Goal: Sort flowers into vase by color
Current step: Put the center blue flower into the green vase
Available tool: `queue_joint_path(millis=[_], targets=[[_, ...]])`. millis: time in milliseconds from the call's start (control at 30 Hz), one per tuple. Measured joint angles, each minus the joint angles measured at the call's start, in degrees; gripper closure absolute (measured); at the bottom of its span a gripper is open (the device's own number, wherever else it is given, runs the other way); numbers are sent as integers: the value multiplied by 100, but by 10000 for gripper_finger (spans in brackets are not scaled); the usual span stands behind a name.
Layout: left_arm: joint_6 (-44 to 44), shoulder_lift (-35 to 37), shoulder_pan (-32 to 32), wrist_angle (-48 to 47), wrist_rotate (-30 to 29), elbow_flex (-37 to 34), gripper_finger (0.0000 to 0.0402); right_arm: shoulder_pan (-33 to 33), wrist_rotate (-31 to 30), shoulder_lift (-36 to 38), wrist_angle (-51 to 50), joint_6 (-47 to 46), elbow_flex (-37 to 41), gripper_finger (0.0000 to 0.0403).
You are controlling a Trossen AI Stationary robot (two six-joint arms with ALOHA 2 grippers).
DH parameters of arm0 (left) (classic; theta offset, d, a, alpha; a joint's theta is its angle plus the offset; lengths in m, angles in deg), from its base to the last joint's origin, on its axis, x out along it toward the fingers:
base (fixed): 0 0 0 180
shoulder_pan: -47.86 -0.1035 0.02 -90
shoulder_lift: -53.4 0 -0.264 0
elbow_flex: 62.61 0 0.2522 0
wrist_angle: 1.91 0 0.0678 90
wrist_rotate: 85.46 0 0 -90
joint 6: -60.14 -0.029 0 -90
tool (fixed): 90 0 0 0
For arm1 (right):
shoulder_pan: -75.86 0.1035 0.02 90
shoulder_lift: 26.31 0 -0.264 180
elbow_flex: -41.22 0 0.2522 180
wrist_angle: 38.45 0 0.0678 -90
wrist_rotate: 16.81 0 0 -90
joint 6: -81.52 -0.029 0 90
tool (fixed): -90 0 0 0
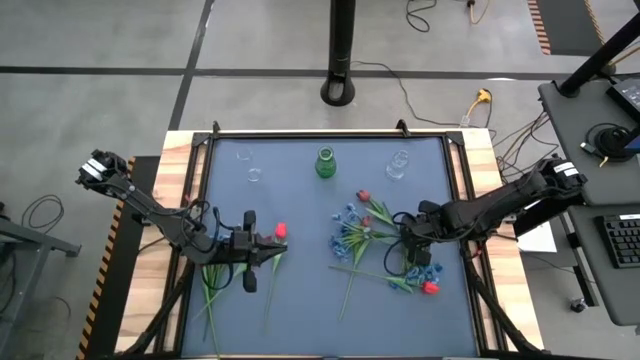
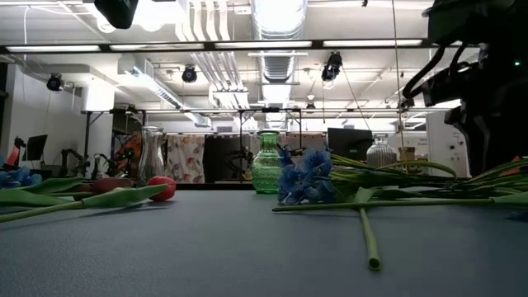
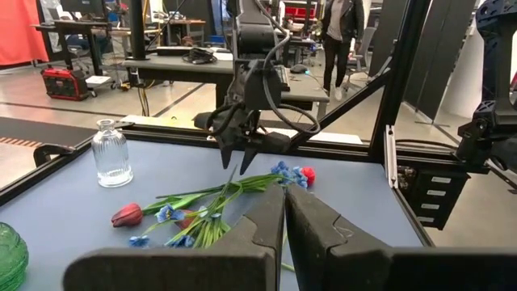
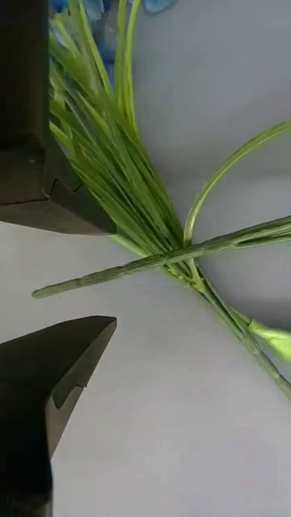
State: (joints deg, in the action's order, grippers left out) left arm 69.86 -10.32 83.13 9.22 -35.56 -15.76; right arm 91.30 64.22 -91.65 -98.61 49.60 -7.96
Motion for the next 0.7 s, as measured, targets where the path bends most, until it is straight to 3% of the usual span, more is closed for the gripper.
queue_joint_path(millis=[233, 433, 567, 700], targets=[[0, 0, 0, -3, 0, 0, 401, 2, -4, -225, 526, 15, 245, 286], [0, 0, 0, -2, 2, 0, 401, 0, -3, -422, 465, 62, 178, 379], [0, 0, 0, 0, 1, 0, 401, 2, -43, -368, 251, 98, -90, 389], [0, 0, 0, 1, 2, 0, 401, 66, -349, -382, -680, 4, -655, 390]])
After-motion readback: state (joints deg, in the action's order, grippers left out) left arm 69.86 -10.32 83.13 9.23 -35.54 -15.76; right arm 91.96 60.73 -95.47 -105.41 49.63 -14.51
